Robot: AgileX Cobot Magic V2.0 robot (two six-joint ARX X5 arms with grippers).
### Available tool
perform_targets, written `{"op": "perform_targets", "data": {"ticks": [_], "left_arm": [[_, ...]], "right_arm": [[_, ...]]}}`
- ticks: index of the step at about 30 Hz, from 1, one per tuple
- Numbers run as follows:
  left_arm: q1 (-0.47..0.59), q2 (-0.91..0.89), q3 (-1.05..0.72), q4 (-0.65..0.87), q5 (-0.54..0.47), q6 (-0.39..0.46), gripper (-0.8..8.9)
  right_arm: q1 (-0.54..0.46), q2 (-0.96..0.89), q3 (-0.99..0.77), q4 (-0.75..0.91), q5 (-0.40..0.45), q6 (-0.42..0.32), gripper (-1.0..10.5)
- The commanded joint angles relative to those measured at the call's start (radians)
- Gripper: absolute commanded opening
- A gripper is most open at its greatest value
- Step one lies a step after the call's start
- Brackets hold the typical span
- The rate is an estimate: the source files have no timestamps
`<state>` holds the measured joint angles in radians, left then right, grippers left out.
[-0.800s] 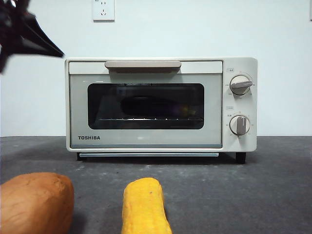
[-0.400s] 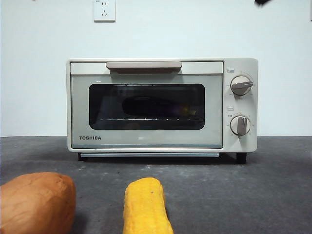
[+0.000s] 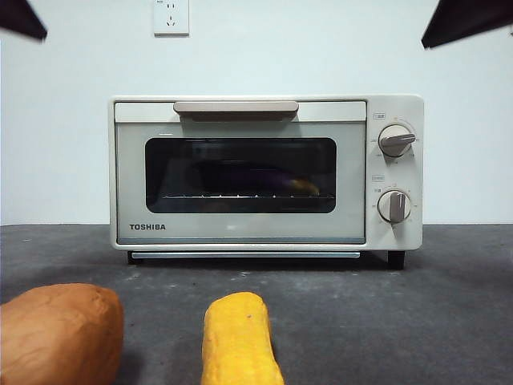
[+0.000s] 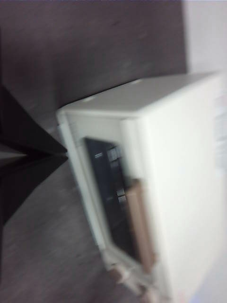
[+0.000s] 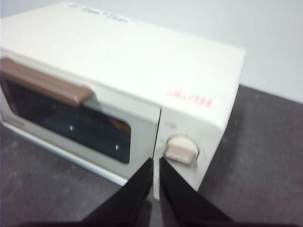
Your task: Take the eggplant from the table,put the eggplant in the oven
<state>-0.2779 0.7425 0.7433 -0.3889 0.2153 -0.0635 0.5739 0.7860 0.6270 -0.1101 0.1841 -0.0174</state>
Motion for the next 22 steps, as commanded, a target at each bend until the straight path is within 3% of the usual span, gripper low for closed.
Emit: {"op": "perform_targets", "data": {"ticks": [1, 4, 7, 16, 22], "left_arm": [[-0.011, 0.002, 0.011, -0.021, 0.001, -0.058, 0.07], [-0.01, 0.006, 0.011, -0.026, 0.001, -0.061, 0.08], [-0.011, 0.007, 0.011, -0.008, 0.002, -0.159, 0.08], [-0.023, -0.035, 0.004, 0.008, -0.019, -0.159, 0.08], [0.007, -0.268, -0.043, 0.047, -0.04, 0.014, 0.08]], "right_arm": [[0.004, 0.009, 0.0, 0.012, 0.003, 0.02, 0.0], [0.004, 0.009, 0.0, 0.013, 0.003, 0.018, 0.0], [0.004, 0.009, 0.0, 0.013, 0.003, 0.018, 0.0], [0.004, 0.008, 0.0, 0.013, 0.005, 0.018, 0.0], [0.004, 0.008, 0.0, 0.013, 0.008, 0.018, 0.0]]}}
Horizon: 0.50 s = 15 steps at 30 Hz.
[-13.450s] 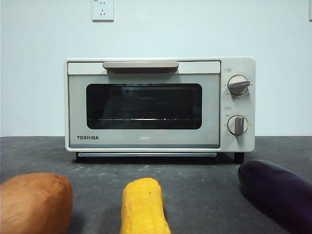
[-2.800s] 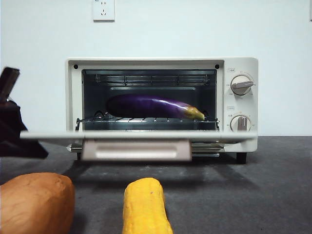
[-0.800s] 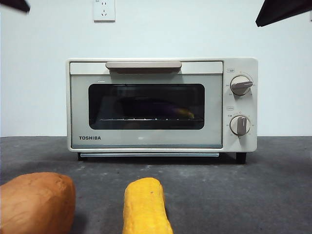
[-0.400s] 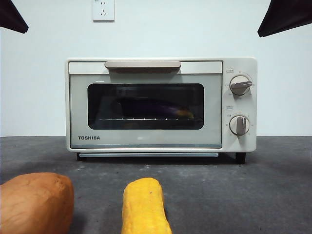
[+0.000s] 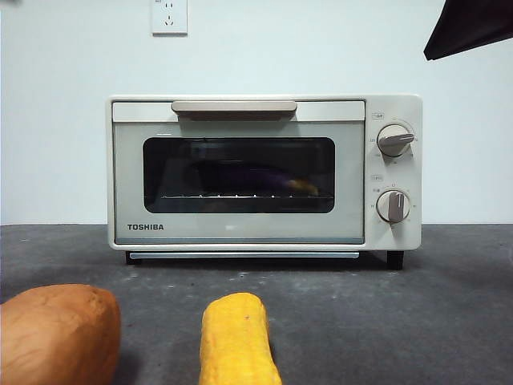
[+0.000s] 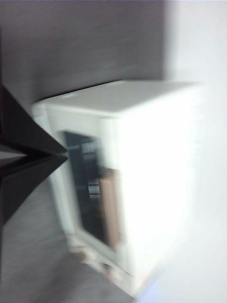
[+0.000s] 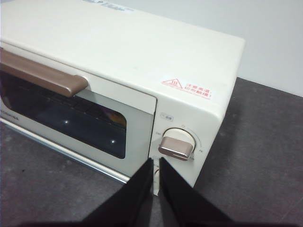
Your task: Take the eggplant from the table,put the eggplant in the oven
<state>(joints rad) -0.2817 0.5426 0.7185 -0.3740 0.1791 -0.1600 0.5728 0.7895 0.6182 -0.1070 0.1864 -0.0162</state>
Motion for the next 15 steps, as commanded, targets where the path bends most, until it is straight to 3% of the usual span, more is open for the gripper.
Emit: {"op": "perform_targets", "data": {"ticks": [1, 6, 15], "left_arm": [[0.025, -0.113, -0.046, 0.061, -0.004, 0.134, 0.08], [0.104, -0.312, -0.221, 0.13, -0.084, 0.224, 0.08], [0.26, -0.539, -0.521, 0.13, -0.102, 0.214, 0.08]], "right_arm": [[0.005, 0.005, 0.009, 0.01, 0.005, 0.016, 0.0], [0.005, 0.005, 0.009, 0.01, 0.005, 0.016, 0.0], [0.005, 0.005, 0.009, 0.01, 0.005, 0.016, 0.0]]}}
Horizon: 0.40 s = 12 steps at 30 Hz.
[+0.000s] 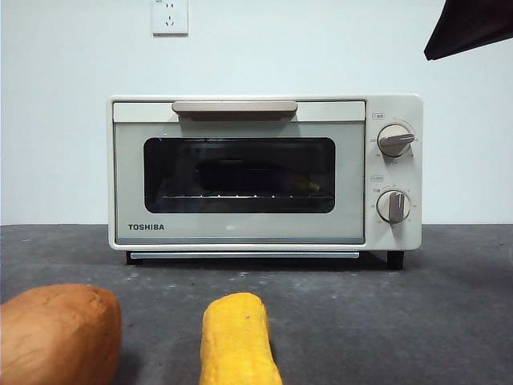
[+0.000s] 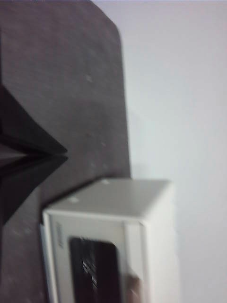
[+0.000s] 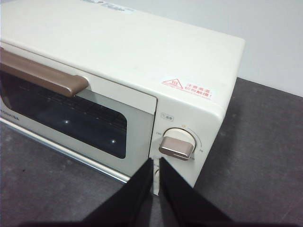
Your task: Take the eggplant from the table,put the eggplant in the oven
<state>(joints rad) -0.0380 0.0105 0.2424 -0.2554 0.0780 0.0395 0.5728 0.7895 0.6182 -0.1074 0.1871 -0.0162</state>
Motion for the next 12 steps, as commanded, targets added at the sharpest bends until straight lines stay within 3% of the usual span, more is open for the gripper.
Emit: {"op": "perform_targets", "data": {"ticks": [1, 12], "left_arm": [[0.028, -0.008, -0.069, 0.007, -0.001, 0.016, 0.08], [0.054, -0.008, -0.198, 0.01, -0.001, 0.016, 0.08]], "right_arm": [[0.005, 0.005, 0.009, 0.01, 0.004, 0.016, 0.0], [0.005, 0.005, 0.009, 0.01, 0.004, 0.016, 0.0]]}}
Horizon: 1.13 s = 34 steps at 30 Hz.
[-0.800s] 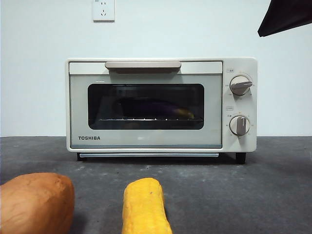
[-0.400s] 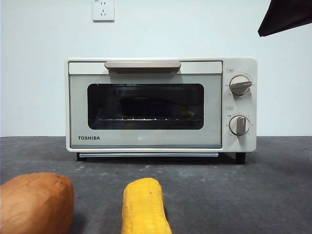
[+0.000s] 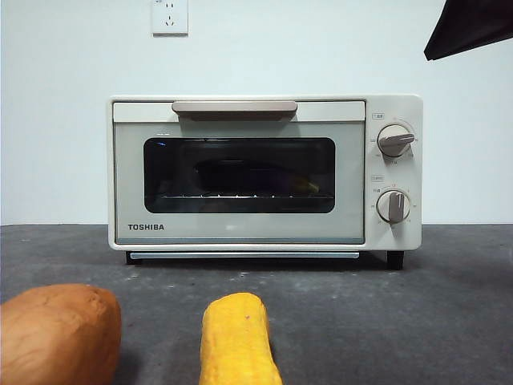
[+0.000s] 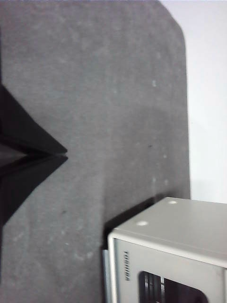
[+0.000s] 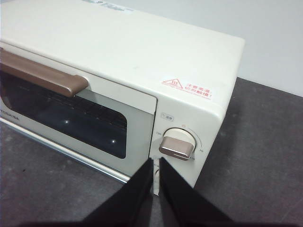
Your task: Take the eggplant from the table,put the eggplant in the oven
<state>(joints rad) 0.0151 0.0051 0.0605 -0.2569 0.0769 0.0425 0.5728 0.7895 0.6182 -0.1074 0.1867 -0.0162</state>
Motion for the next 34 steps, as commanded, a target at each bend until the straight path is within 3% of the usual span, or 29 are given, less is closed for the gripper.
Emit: {"op": "perform_targets", "data": {"ticks": [1, 24, 30, 34], "left_arm": [[0.001, -0.002, -0.025, 0.011, 0.0, 0.013, 0.08], [0.0, -0.002, -0.034, 0.027, 0.0, 0.013, 0.08], [0.0, -0.002, -0.034, 0.026, 0.0, 0.013, 0.08], [0.0, -0.002, -0.034, 0.026, 0.0, 0.013, 0.08]], "right_arm": [[0.005, 0.005, 0.009, 0.01, 0.005, 0.016, 0.0], [0.006, 0.003, 0.008, 0.005, 0.005, 0.002, 0.0], [-0.032, -0.186, 0.0, -0.085, 0.028, -0.072, 0.0], [-0.148, -0.333, -0.036, -0.089, -0.018, -0.082, 0.0]]}}
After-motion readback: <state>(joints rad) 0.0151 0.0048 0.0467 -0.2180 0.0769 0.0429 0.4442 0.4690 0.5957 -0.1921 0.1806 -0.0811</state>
